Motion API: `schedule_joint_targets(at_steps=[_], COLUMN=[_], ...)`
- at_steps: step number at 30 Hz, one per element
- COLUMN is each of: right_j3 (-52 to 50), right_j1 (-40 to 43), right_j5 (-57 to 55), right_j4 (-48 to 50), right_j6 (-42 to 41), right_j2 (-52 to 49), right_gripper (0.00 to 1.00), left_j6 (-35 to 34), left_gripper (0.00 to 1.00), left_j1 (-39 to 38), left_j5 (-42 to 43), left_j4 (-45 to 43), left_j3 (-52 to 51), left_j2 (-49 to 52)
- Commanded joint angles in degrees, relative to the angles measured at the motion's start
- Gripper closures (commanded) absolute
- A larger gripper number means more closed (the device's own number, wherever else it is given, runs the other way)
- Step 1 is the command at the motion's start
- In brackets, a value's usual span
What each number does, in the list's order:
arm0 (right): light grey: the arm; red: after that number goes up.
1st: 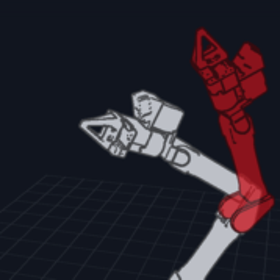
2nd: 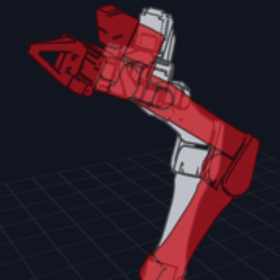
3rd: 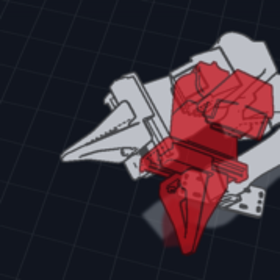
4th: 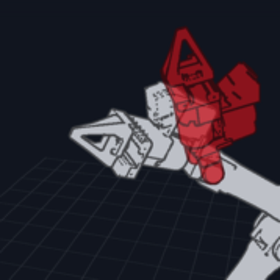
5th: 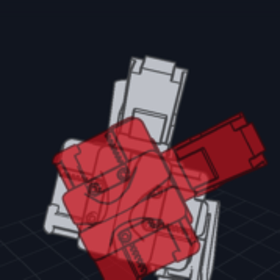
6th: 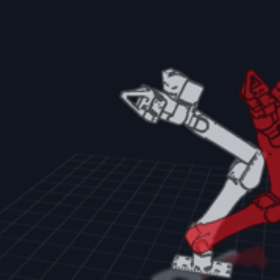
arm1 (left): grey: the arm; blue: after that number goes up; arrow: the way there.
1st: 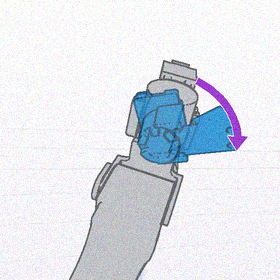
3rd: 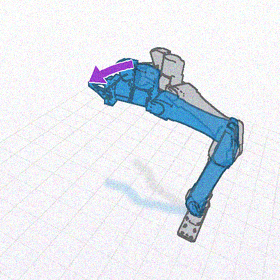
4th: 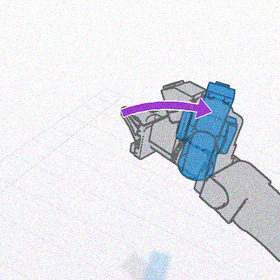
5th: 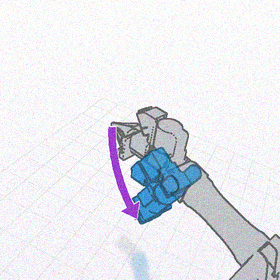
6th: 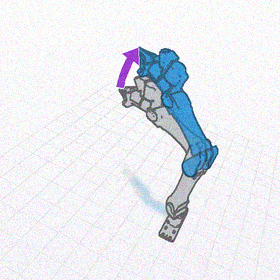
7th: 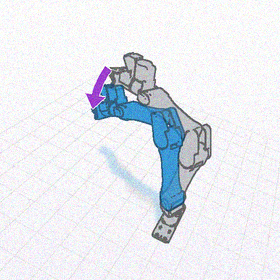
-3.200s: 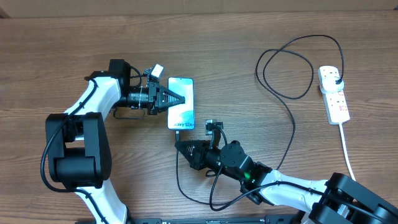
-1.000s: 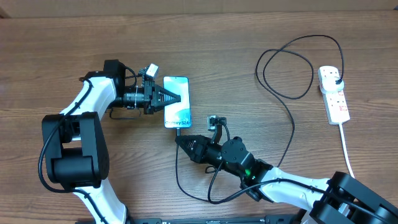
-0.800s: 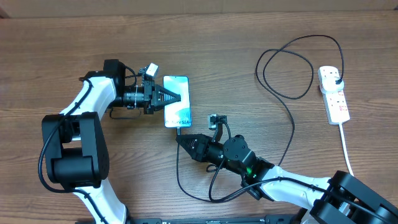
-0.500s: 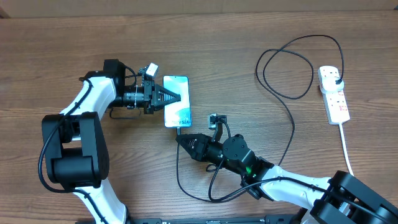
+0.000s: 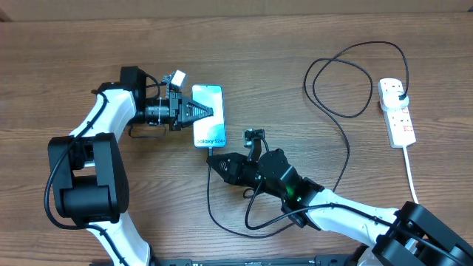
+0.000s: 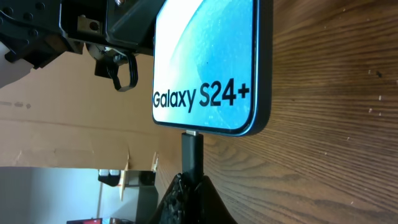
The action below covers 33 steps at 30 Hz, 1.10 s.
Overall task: Plug charger to phone and switch on socket
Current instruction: 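Open the right gripper and withdraw it from the plugged cable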
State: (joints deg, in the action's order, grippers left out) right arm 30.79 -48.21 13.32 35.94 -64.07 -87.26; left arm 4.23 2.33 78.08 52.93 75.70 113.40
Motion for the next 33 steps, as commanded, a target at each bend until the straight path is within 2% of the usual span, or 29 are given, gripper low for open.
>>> schedule_joint_targets(at_steps=[1,21,22,23,26,27,28,30,33], right_j3=[5.73,5.73,5.73,5.73,5.7,5.7,5.7,5.7,5.7], right_j1=[5.57,8.37,8.37,8.39,8.39,8.39,8.39,8.39,8.39], right_j5=[-12.37,-7.17,-6.67,-6.14,-4.98,-4.61,-4.61,-4.55,-2.43], right_j4=[2.47,3.17,3.3,3.34,3.3,3.3,3.21,2.69,0.55], right_j6=[1.31,2.86,2.86,2.89,3.08,3.06,3.06,3.04,3.06], right_j2=[0.48,0.81,0.81,0.81,0.81,0.81,0.81,0.81,0.81], right_gripper=[0.96,0.96,0.93,0.82,0.6,0.45,0.25,0.0,0.0], left_j6=[0.48,0.48,0.48,0.48,0.48,0.48,0.46,0.46,0.46], left_gripper=[0.96,0.96,0.96,0.96,0.96,0.96,0.96,0.96,0.96], left_j1=[-2.1,-2.1,-2.1,-2.1,-2.1,-2.1,-2.1,-2.1,-2.1], left_j5=[1.42,1.42,1.42,1.42,1.4,1.42,1.42,1.4,1.4], left_j4=[2.73,2.73,2.73,2.73,2.69,2.69,2.64,2.49,2.45], left_j3=[-1.77,-1.77,-1.77,-1.77,-1.77,-1.77,-1.77,-1.77,-1.77], left_j2=[-0.92,-0.92,-0.92,-0.92,-0.92,-0.92,-0.92,-0.92,-0.92])
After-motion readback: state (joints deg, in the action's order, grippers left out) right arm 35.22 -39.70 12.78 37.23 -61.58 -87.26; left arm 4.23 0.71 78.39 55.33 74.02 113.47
